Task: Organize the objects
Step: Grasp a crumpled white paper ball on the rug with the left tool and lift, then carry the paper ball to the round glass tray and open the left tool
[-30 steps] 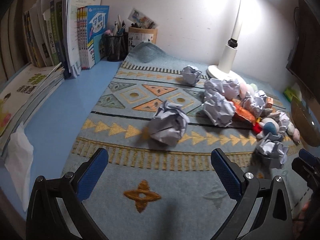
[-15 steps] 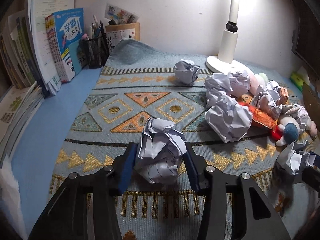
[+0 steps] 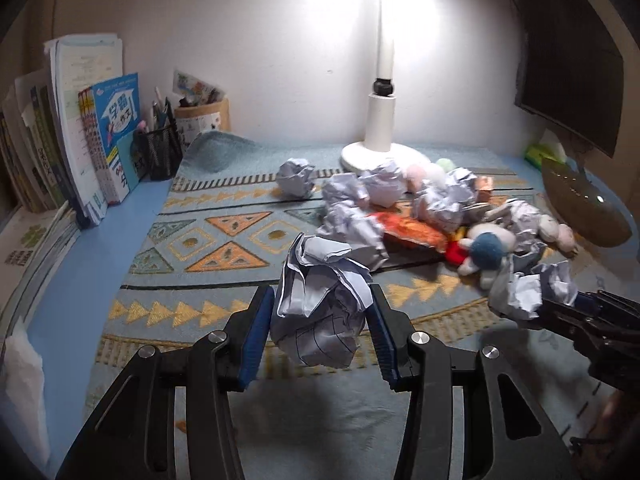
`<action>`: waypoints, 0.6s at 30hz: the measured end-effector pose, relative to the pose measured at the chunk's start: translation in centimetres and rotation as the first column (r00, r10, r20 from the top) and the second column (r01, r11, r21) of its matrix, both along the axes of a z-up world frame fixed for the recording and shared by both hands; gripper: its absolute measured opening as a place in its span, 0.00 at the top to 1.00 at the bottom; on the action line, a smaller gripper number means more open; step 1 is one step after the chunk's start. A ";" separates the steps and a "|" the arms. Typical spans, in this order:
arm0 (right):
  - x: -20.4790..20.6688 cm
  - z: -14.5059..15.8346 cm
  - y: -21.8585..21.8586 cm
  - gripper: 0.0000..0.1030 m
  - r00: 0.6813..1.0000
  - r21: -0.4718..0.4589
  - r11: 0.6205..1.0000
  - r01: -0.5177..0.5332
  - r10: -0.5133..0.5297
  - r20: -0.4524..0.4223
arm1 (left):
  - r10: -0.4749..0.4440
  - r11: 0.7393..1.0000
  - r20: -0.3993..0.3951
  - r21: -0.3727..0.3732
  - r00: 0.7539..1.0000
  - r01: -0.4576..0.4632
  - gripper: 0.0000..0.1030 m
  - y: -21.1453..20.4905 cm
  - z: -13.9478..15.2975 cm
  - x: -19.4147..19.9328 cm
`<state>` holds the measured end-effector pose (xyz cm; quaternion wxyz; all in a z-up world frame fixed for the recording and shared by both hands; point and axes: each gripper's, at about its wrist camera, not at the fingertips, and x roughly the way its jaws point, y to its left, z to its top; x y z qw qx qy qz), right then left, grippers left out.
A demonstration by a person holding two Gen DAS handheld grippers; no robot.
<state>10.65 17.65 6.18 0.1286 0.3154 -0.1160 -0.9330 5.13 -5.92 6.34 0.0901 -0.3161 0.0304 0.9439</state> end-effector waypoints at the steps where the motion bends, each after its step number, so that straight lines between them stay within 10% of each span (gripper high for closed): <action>1: 0.5 1.2 1.1 0.63 0.999 -0.006 1.000 0.027 -0.028 -0.027 | -0.020 1.000 -0.016 0.006 1.000 0.020 0.58 1.0 0.8 0.6; 8: 6.9 10.0 12.6 0.62 0.900 -0.039 0.941 0.336 -0.333 -0.283 | -0.210 0.976 -0.143 0.028 0.967 0.216 0.58 11.4 7.4 2.9; 18: 5.4 10.2 25.3 0.62 0.814 0.027 0.819 0.574 -0.566 -0.129 | -0.481 0.866 -0.162 0.068 0.861 0.496 0.58 30.2 11.2 0.4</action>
